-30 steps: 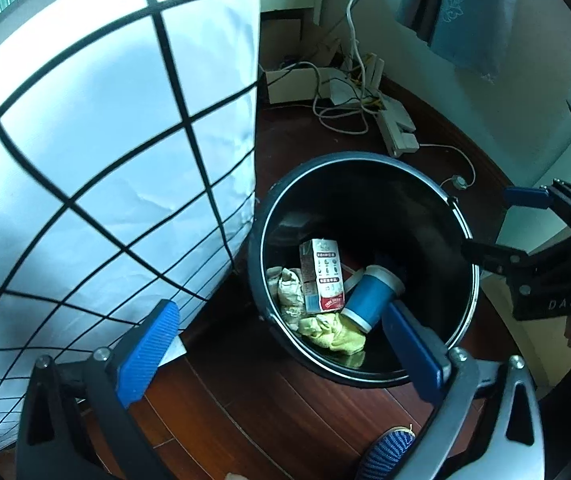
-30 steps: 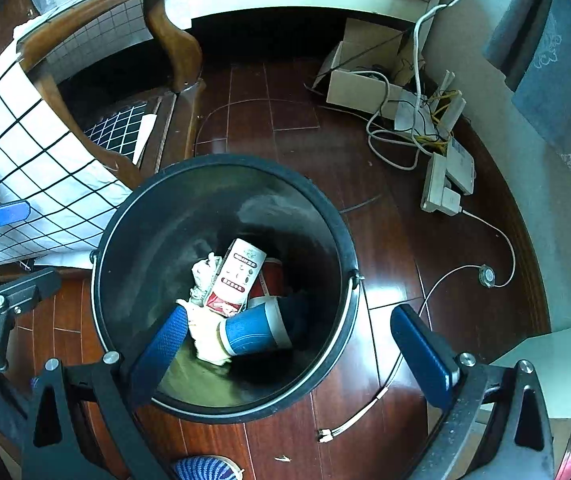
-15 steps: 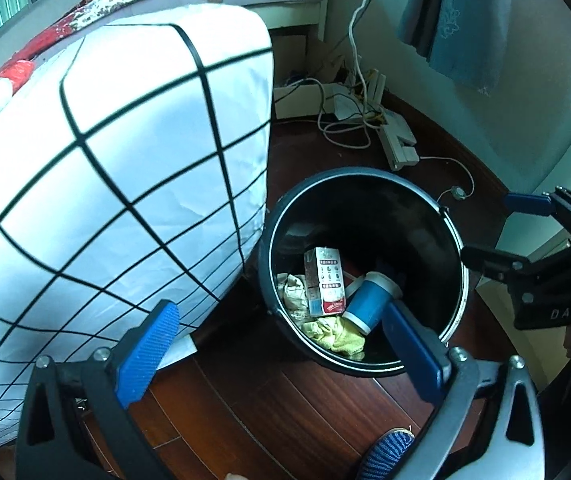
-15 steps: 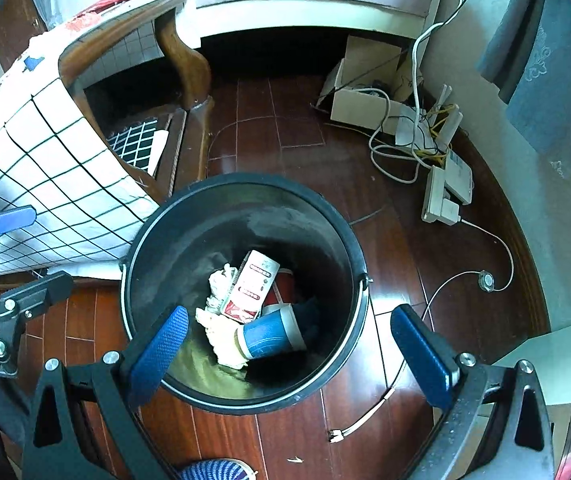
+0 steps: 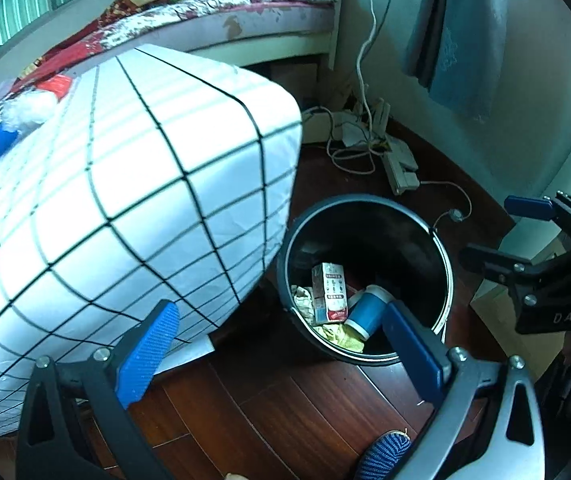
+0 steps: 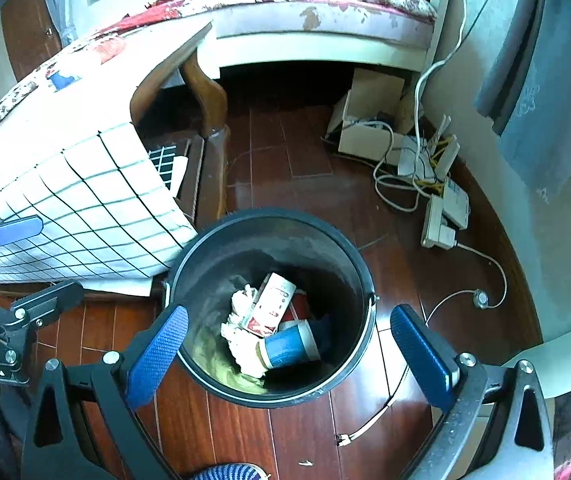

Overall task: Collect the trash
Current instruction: 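Move both tools back over the table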

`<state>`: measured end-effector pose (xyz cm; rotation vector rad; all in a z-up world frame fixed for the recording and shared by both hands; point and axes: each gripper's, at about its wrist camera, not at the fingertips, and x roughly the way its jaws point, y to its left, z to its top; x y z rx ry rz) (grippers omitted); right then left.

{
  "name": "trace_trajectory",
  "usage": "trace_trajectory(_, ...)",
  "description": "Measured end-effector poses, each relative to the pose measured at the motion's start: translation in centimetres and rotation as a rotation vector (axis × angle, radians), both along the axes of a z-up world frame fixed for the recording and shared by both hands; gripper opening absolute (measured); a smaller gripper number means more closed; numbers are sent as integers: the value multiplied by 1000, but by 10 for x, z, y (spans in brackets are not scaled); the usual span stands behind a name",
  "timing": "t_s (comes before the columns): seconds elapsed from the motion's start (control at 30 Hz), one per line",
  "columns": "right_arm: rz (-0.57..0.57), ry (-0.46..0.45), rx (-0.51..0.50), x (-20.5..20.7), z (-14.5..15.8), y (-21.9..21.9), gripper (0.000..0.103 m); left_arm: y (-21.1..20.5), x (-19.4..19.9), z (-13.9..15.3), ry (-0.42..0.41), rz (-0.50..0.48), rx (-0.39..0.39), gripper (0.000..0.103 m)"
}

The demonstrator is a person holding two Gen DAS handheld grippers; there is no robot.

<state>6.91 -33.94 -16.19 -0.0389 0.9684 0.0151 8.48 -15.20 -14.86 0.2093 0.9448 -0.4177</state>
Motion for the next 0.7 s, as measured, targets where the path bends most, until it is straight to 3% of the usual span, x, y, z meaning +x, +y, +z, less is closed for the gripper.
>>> trace_trajectory(0.37, 57, -83, -19, -4, 45, 40, 102, 37, -13, 35, -73, 72, -32, 102)
trace_trajectory(0.7, 154, -151, -19, 14, 78, 99, 102, 95, -11, 62, -137, 178, -52, 102)
